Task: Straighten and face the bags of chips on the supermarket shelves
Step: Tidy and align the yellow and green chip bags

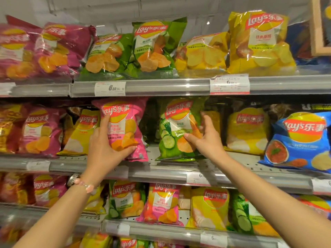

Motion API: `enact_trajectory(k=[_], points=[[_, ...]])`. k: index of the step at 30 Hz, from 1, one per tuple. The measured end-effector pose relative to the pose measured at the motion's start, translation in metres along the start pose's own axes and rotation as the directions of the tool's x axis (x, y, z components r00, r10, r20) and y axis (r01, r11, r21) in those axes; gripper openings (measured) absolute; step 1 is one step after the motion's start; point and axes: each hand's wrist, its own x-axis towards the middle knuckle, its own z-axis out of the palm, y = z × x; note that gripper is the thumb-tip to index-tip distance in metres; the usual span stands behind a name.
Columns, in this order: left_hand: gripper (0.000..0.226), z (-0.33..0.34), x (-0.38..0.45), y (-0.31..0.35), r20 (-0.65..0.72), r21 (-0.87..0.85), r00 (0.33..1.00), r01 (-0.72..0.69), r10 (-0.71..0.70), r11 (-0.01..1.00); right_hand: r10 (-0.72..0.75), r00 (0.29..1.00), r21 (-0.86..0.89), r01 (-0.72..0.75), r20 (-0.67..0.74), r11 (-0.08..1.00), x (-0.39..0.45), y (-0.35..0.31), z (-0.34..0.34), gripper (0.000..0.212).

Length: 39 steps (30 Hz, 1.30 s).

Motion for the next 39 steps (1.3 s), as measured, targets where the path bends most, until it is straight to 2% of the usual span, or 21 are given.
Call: enact_trajectory(k=[8, 14, 16, 18, 20, 21, 22, 23, 25, 27, 30, 34, 37, 39], points=[[0.116, -0.019, 0.003, -0.023, 0.028, -0.065, 0.999, -0.017, 0.019, 0.998, 0.108, 0.990, -0.196, -0.089, 0.086, 0.977, 0.018, -0.003, 0.062, 0.086], [0.117, -0.019, 0.010, -0.032, 0.065, -0.106, 0.997, -0.031, 0.038, 0.994, 0.097, 0.986, -0.114, -0.082, 0.134, 0.990, 0.015, 0.001, 0.072, 0.084], [0.117, -0.017, 0.011, -0.034, 0.085, -0.127, 0.995, -0.036, 0.048, 0.991, 0.125, 0.988, -0.117, -0.114, 0.095, 0.987, 0.012, -0.002, 0.071, 0.083], [0.117, -0.016, 0.011, -0.036, 0.099, -0.157, 0.993, -0.042, 0.058, 0.987, 0.112, 0.993, -0.209, -0.115, -0.027, 0.971, 0.006, -0.010, 0.074, 0.082], [0.116, -0.017, 0.011, -0.039, 0.105, -0.197, 0.992, -0.049, 0.071, 0.979, -0.040, 0.982, -0.350, -0.028, -0.185, 0.936, -0.006, -0.026, 0.080, 0.077], [0.116, -0.017, 0.011, -0.040, 0.104, -0.209, 0.992, -0.053, 0.076, 0.976, -0.120, 0.970, -0.348, 0.040, -0.210, 0.937, -0.012, -0.037, 0.085, 0.075], [0.116, -0.018, 0.011, -0.041, 0.102, -0.215, 0.991, -0.059, 0.082, 0.975, -0.148, 0.972, -0.269, 0.095, -0.183, 0.958, -0.017, -0.050, 0.092, 0.074], [0.115, -0.018, 0.012, -0.041, 0.100, -0.215, 0.991, -0.070, 0.093, 0.974, -0.113, 0.988, -0.127, 0.100, -0.105, 0.987, -0.022, -0.063, 0.100, 0.076], [0.113, -0.020, 0.012, -0.040, 0.088, -0.198, 0.986, -0.120, 0.140, 0.973, 0.020, 0.990, 0.206, -0.049, 0.141, 0.977, -0.030, -0.091, 0.117, 0.091], [0.112, -0.022, 0.012, -0.040, 0.066, -0.188, 0.980, -0.170, 0.185, 0.967, 0.091, 0.957, 0.345, -0.186, 0.274, 0.920, -0.032, -0.109, 0.134, 0.102], [0.111, -0.028, 0.010, -0.045, 0.050, -0.215, 0.977, -0.192, 0.207, 0.958, 0.112, 0.972, 0.420, -0.192, 0.208, 0.887, -0.034, -0.121, 0.152, 0.099], [0.105, -0.042, 0.010, -0.062, 0.113, -0.252, 0.955, -0.240, 0.274, 0.938, 0.109, 0.986, 0.444, -0.155, 0.129, 0.883, -0.037, -0.120, 0.171, 0.080], [0.099, -0.057, 0.015, -0.086, 0.237, -0.349, 0.917, -0.227, 0.320, 0.909, 0.162, 0.984, 0.487, -0.181, 0.080, 0.855, -0.036, -0.114, 0.177, 0.082], [0.086, -0.064, 0.024, -0.107, 0.204, -0.336, 0.940, -0.195, 0.273, 0.921, 0.188, 0.981, 0.497, -0.182, 0.039, 0.848, -0.038, -0.109, 0.176, 0.082]])
